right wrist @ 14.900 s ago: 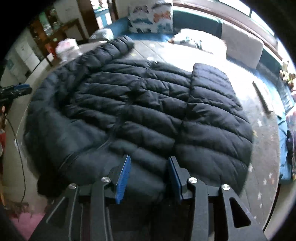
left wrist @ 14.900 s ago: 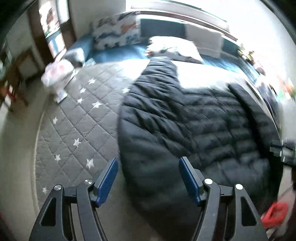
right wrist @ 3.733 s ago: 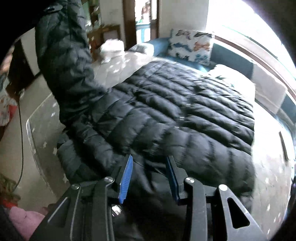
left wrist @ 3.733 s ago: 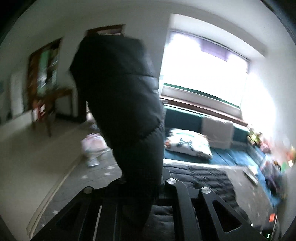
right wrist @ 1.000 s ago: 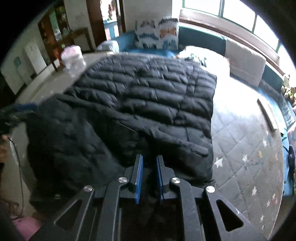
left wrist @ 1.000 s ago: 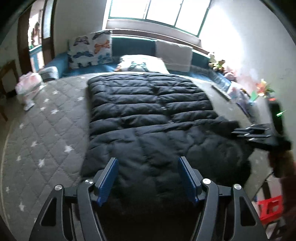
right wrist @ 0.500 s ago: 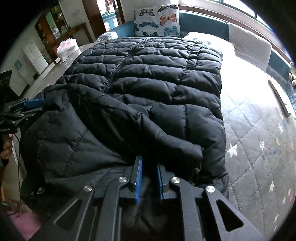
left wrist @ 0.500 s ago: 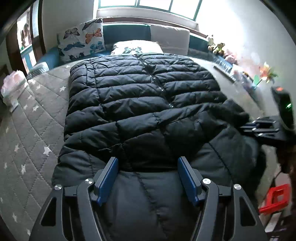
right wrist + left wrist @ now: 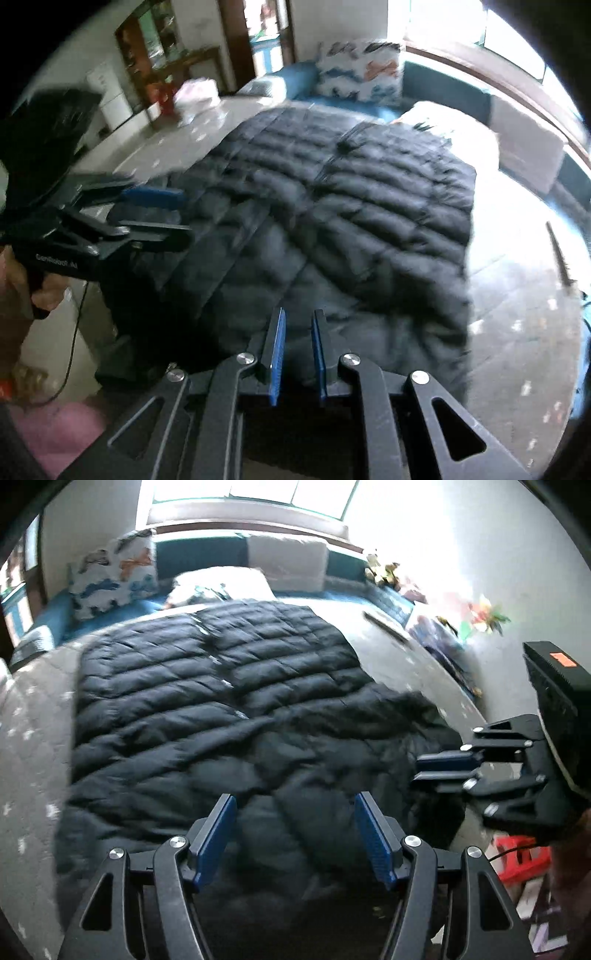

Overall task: Fold large clothes
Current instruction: 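Hold the jacket hem with the left gripper while the right gripper presses the folded side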

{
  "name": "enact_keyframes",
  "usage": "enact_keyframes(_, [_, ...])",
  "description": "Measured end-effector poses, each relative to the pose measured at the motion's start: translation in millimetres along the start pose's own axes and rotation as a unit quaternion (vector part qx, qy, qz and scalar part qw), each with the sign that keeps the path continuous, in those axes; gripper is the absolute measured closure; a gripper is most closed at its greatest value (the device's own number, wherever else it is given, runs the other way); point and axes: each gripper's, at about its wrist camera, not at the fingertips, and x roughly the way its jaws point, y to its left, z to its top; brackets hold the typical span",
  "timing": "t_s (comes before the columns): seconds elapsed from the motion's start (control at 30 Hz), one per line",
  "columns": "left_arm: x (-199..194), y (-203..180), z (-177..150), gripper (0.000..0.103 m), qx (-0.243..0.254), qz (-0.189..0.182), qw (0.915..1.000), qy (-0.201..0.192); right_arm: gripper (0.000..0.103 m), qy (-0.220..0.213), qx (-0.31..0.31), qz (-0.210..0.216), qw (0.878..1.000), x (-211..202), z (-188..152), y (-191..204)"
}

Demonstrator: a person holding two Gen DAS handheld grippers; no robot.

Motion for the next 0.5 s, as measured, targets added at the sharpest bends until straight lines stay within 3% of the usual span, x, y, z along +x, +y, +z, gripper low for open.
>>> enact_keyframes(0.1, [23.5, -7.2, -1.3, 0.034, 0.005, 0.002, 0.9998, 0.019, 0.087, 0.031, 0.004, -0.013, 0.999, 22.4, -13.0, -6.8])
enact_keyframes(0.23, [48.3, -12.5, -1.5, 0.034, 0.007, 0.004, 0.9994, 0.034, 0.087, 0.043, 0.027, 0.013, 0.999, 26.8, -18.0, -22.5])
enact_keyframes(0.4, [49.0, -15.9, 4.9, 0.034, 0.009, -0.013, 0.9993, 0.034, 0.087, 0.001, 0.012, -0.021, 1.000, -5.7, 5.3, -28.2])
enact_keyframes(0.5, [42.9, -16.9, 14.8, 0.034, 0.005, -0.024, 0.9993, 0.026, 0.087, -0.001, 0.028, -0.021, 0.999, -4.2, 20.1, -43.8])
